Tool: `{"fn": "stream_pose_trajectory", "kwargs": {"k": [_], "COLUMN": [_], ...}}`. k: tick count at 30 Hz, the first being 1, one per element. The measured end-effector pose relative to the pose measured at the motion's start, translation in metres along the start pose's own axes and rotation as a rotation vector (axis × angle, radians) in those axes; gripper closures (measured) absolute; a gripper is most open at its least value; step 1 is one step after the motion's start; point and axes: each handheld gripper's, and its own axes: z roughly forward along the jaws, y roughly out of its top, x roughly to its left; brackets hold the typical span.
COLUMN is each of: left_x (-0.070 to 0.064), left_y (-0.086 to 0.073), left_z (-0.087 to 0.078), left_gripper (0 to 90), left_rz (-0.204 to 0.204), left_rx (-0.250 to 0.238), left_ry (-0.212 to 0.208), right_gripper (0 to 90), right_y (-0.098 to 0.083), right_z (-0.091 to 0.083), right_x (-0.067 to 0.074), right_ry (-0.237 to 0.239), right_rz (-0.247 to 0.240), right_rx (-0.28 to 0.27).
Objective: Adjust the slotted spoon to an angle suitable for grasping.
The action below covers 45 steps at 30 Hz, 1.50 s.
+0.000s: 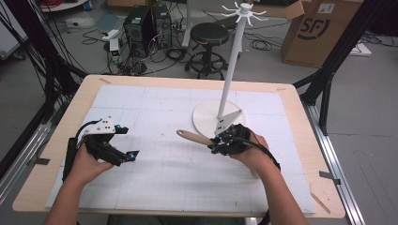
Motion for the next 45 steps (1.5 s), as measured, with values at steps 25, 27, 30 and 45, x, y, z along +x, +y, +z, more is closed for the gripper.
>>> {"fn": "stream_pose_trajectory", "kwargs": {"k": [25,27,30,45], "left_x": [-0.004,-0.004,-0.006,-0.015], "left_y": [0.008,0.008,0.011,0.038], "left_z": [-0.011,-0.012,-0.014,-0.027], "left_gripper": [1.7,1.7,1.7,1.8], "left_rz": [-0.022,-0.018,-0.003,0.031], "left_rx": [-0.138,-0.138,-0.148,-0.195], "left_ry": [-0.063,-0.066,-0.068,-0.075], "right_gripper": [74.1,74.1,74.1,74.1], "right_y": [0.018,0.022,0.026,0.046], "right_z": [-0.077,-0.082,-0.084,-0.087], "right_x": [-0.001,-0.001,-0.001,0.007], "right_ry": [-0.059,-0.059,-0.064,-0.049], "right_rz": [0.035,0.034,0.023,-0.017], "right_rx": [-0.290,-0.312,-0.317,-0.358]}}
